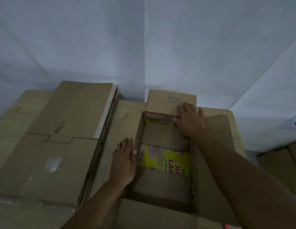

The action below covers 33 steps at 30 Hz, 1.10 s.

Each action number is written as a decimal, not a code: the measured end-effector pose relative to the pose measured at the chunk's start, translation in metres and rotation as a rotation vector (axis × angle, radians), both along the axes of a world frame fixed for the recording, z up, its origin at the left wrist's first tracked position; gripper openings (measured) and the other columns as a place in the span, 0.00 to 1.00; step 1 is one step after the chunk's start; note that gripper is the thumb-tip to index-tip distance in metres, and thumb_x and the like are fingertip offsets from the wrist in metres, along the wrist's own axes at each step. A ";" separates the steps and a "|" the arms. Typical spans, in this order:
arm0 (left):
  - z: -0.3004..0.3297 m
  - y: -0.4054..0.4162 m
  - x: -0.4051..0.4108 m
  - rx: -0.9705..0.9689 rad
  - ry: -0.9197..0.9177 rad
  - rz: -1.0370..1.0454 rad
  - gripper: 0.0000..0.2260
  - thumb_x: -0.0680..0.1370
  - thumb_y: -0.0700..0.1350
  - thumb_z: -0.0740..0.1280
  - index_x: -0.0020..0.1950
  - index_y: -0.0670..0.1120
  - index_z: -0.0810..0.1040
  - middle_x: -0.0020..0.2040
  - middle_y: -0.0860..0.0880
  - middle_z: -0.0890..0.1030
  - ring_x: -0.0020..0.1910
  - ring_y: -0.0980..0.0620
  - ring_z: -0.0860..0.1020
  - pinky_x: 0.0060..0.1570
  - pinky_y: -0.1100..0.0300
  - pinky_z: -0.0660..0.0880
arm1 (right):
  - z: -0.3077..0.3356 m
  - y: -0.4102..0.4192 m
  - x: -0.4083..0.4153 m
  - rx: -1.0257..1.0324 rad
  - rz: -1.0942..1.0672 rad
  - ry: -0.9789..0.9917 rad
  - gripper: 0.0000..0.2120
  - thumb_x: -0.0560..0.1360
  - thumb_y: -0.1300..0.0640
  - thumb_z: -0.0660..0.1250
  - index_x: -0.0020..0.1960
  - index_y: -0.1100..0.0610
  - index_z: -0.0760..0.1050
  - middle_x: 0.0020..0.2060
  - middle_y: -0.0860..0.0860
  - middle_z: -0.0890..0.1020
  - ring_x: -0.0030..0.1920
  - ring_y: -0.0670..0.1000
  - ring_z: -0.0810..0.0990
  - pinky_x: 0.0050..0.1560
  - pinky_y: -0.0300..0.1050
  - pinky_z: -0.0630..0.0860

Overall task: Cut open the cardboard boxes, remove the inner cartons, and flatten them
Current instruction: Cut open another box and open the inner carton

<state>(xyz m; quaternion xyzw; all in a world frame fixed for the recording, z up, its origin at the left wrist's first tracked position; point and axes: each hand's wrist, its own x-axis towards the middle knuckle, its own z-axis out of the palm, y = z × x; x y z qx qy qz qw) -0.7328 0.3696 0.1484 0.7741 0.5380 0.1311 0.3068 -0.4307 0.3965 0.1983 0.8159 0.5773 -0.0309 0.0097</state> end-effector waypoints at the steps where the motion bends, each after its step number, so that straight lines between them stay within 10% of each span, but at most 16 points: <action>1: 0.000 0.000 0.000 -0.014 -0.026 0.003 0.27 0.84 0.58 0.46 0.81 0.51 0.49 0.80 0.55 0.49 0.80 0.53 0.44 0.78 0.53 0.43 | -0.009 -0.003 -0.002 -0.076 0.002 0.039 0.33 0.80 0.39 0.59 0.79 0.53 0.55 0.79 0.55 0.56 0.78 0.59 0.54 0.75 0.65 0.52; 11: 0.006 0.001 -0.004 -0.153 -0.302 0.181 0.23 0.84 0.54 0.58 0.79 0.51 0.63 0.78 0.55 0.63 0.78 0.55 0.58 0.77 0.52 0.56 | -0.014 -0.019 0.003 -0.026 0.012 0.212 0.39 0.79 0.35 0.59 0.81 0.51 0.48 0.81 0.54 0.50 0.80 0.56 0.46 0.77 0.63 0.46; 23: 0.020 -0.016 -0.105 -0.002 -0.442 0.441 0.12 0.81 0.41 0.65 0.63 0.49 0.80 0.59 0.51 0.82 0.58 0.54 0.78 0.62 0.52 0.75 | -0.010 -0.123 -0.194 0.290 0.095 0.358 0.32 0.77 0.37 0.57 0.76 0.53 0.66 0.74 0.58 0.69 0.73 0.61 0.68 0.69 0.63 0.68; 28: 0.019 -0.027 -0.138 -0.046 -0.483 0.443 0.11 0.79 0.45 0.65 0.61 0.50 0.82 0.55 0.53 0.83 0.55 0.56 0.80 0.58 0.51 0.78 | -0.008 -0.134 -0.276 0.021 0.275 0.249 0.40 0.74 0.34 0.56 0.81 0.47 0.50 0.81 0.55 0.51 0.80 0.57 0.48 0.78 0.62 0.47; 33: 0.019 -0.035 -0.160 -0.049 -0.447 0.390 0.12 0.81 0.39 0.65 0.64 0.47 0.80 0.55 0.52 0.82 0.54 0.55 0.79 0.51 0.69 0.72 | -0.015 -0.125 -0.299 -0.133 0.251 0.104 0.35 0.81 0.58 0.55 0.82 0.50 0.41 0.80 0.58 0.40 0.80 0.59 0.38 0.78 0.61 0.44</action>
